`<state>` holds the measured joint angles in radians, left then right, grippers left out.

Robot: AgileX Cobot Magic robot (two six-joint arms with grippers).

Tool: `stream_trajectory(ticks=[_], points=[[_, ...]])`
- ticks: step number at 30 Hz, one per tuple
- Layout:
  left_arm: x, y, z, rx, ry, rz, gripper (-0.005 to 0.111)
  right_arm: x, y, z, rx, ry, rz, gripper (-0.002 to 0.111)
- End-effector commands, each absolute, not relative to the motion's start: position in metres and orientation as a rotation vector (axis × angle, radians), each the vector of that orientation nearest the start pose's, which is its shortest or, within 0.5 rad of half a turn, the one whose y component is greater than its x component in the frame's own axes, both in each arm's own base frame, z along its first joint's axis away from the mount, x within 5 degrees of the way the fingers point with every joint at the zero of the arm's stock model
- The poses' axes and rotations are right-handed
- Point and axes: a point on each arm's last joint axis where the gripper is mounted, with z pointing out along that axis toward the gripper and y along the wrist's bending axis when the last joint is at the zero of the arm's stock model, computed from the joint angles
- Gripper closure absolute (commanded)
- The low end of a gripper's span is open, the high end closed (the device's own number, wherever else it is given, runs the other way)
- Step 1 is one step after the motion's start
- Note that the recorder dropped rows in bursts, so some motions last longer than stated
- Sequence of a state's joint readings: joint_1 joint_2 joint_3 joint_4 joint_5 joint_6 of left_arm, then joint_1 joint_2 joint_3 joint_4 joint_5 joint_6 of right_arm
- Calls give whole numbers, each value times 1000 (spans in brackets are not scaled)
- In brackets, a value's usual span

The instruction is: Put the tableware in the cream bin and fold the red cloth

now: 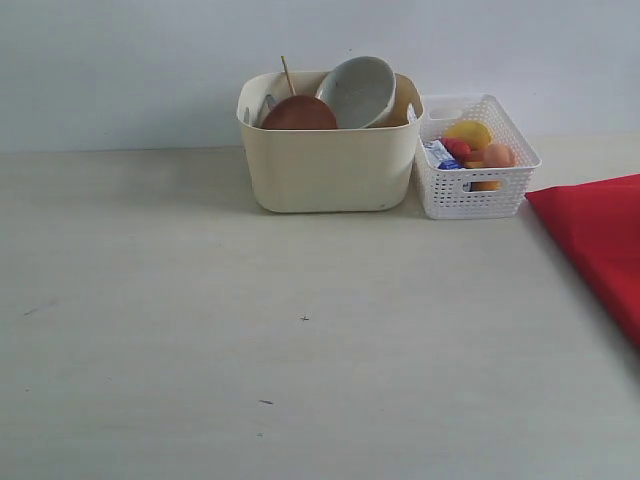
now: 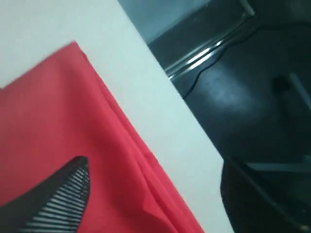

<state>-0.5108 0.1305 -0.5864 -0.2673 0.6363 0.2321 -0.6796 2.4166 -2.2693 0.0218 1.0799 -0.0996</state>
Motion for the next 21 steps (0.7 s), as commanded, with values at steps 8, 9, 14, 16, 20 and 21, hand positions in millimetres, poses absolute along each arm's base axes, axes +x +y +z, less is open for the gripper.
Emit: stream_trajectory(ticks=[8,9,14,16,20,21], points=[[11,-22,335,527,1566,-519,107,440,-250,216,455,2756,105,108],[13,-23,332,521,1564,-518,107,441,-244,212,431,2770,112,108],[22,-25,322,487,1539,-512,107,453,-202,194,254,2821,118,108],[25,-26,318,484,1532,-496,107,456,-187,185,185,2844,100,108],[31,-27,307,477,1529,-468,107,459,-161,164,35,2915,-16,108],[33,-28,304,476,1534,-466,107,459,-156,160,6,2929,-36,108]])
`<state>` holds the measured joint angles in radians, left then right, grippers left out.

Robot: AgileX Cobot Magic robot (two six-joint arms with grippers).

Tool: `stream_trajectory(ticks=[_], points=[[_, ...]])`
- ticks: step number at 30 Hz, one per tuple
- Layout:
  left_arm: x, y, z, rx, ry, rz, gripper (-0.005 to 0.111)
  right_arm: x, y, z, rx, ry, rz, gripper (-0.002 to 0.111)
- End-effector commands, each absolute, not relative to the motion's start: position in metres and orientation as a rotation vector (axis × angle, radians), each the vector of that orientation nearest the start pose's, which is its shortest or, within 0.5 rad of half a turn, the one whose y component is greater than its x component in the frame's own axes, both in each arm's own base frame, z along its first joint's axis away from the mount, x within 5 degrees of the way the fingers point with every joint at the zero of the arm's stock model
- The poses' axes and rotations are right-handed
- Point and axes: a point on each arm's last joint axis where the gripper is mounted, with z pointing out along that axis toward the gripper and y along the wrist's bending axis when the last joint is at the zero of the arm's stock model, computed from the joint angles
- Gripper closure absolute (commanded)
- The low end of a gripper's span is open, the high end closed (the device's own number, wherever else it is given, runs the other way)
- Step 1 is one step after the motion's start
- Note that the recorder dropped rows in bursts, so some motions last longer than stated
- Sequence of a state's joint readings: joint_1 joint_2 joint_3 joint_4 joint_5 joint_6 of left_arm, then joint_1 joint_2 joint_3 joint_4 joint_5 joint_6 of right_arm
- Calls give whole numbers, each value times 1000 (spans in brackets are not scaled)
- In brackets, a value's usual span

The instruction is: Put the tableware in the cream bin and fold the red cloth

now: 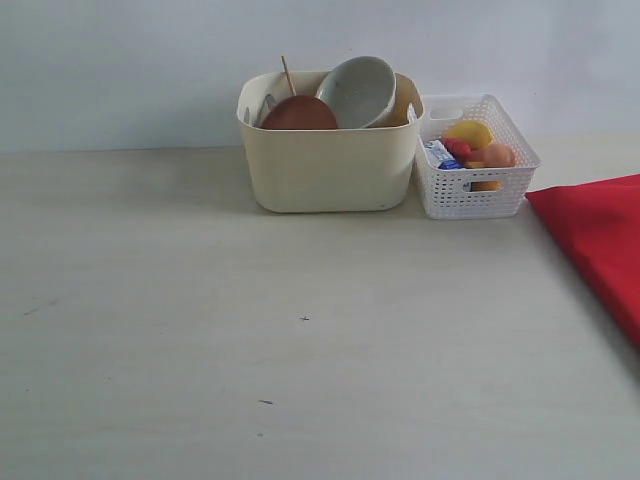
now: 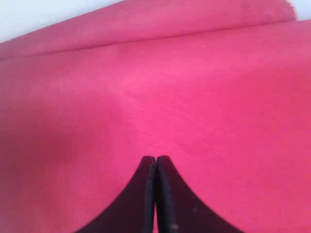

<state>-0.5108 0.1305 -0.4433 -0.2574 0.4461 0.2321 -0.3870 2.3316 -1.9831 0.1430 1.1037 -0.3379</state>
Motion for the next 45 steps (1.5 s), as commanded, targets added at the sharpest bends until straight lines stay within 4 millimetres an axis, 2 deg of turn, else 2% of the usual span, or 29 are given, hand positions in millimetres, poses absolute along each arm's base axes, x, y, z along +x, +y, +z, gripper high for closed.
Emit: stream_trajectory(ticks=[1,7,19,24,35,45], points=[[34,-28,301,477,1537,-460,107,458,-153,156,-16,2941,-62,108],[38,-29,290,482,1541,-428,107,452,-149,139,-18,2978,-119,108],[38,-29,290,480,1538,-430,107,455,-149,100,73,2987,-86,108],[39,-29,291,479,1536,-430,107,467,-150,90,158,2916,-74,108],[39,-28,293,470,1515,-428,107,502,-149,67,286,2799,107,108],[40,-27,294,489,1487,-372,107,531,-154,61,351,2674,158,108]])
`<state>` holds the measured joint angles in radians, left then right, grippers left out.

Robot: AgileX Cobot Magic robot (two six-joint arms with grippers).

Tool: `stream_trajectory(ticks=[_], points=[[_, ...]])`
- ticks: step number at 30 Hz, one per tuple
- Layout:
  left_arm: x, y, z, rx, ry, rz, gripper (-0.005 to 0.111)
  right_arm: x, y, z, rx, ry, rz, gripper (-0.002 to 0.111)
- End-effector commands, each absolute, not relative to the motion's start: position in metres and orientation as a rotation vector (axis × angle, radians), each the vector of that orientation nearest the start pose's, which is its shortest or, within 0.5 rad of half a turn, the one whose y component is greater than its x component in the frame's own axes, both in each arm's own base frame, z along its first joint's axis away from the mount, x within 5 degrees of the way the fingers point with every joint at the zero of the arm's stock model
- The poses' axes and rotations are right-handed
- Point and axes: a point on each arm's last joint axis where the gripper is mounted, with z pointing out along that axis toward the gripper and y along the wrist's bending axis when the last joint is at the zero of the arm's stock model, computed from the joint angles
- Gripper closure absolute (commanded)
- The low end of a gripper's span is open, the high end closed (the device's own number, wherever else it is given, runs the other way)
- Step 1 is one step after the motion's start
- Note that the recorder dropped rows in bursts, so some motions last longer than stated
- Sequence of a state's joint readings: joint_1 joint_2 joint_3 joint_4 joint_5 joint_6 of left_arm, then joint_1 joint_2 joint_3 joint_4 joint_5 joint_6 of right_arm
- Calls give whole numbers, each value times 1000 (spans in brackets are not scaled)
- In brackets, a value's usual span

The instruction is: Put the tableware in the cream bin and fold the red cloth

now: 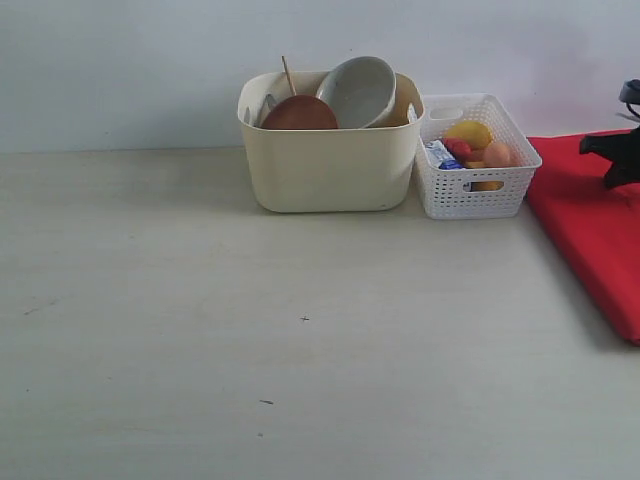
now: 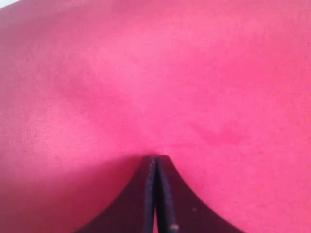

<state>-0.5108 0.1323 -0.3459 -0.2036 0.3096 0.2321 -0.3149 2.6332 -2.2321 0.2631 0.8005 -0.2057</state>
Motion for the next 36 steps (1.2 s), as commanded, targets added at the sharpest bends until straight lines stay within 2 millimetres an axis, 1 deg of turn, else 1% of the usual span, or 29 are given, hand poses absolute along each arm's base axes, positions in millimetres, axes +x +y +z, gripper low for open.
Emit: stream_trajectory(ticks=[1,6,8,11,13,17,25,28,32,36], points=[[40,-27,294,497,1484,-357,107,534,-155,62,356,2661,155,108],[40,-26,294,498,1484,-354,107,538,-157,64,353,2629,146,108],[40,-26,294,498,1484,-354,107,540,-157,69,348,2620,145,108],[40,-27,293,496,1481,-354,107,541,-156,82,334,2628,156,108],[41,-27,292,493,1477,-353,107,540,-156,97,321,2632,163,108],[42,-27,289,486,1470,-354,107,537,-154,136,297,2618,167,108],[42,-28,290,464,1472,-387,107,519,-146,217,244,2597,171,108],[42,-28,290,443,1480,-424,107,509,-143,248,215,2587,167,108],[41,-29,290,425,1488,-458,107,493,-137,284,194,2578,166,108],[41,-29,289,423,1495,-468,107,472,-130,323,172,2532,151,108]])
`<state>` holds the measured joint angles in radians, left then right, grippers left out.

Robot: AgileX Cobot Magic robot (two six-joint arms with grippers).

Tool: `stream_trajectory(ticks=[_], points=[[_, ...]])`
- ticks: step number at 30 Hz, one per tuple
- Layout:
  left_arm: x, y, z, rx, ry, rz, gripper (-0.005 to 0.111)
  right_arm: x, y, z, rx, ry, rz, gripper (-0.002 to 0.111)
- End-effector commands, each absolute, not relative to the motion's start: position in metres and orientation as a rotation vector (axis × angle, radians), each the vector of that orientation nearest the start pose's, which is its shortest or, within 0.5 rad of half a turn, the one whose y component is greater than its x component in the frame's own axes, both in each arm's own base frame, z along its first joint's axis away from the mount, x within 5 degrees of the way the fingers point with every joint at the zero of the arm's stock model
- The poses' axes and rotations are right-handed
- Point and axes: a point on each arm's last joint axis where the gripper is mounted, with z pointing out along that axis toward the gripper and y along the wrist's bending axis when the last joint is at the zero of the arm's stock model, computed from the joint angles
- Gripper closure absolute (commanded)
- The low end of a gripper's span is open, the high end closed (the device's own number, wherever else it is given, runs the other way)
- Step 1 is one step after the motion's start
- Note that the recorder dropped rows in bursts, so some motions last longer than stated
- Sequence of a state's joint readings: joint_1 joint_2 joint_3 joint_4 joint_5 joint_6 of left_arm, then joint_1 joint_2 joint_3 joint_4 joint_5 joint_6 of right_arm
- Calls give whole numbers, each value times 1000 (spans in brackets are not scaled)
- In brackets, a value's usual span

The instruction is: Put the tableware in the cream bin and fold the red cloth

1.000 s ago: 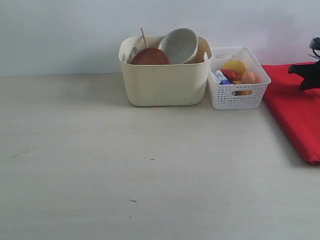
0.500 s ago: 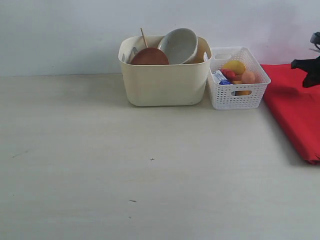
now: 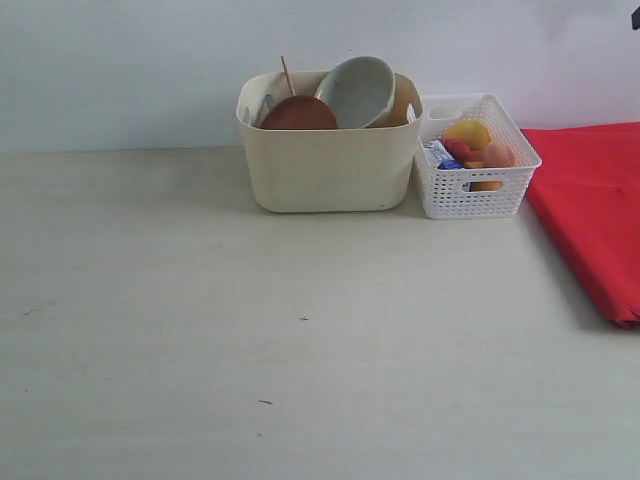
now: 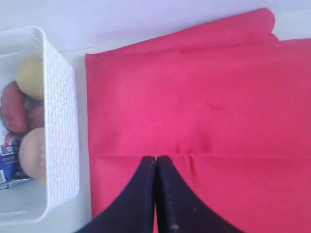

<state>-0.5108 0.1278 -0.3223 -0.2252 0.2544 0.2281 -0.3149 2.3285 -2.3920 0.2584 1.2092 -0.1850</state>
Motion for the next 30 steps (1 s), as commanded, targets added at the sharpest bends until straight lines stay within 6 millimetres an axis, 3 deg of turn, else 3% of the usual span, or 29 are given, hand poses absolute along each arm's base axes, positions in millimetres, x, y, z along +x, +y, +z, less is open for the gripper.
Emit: stream_trajectory(ticks=[1,7,13,24,30], points=[[41,-29,289,418,1496,-474,107,466,-128,332,167,2523,147,108],[41,-30,289,407,1507,-500,107,420,-113,375,162,2469,126,108],[41,-30,289,403,1510,-509,107,362,-96,394,169,2382,81,108],[40,-30,288,408,1515,-507,107,247,-62,406,127,2176,-25,108],[40,-31,288,413,1524,-508,107,191,-45,396,119,2078,-69,108]])
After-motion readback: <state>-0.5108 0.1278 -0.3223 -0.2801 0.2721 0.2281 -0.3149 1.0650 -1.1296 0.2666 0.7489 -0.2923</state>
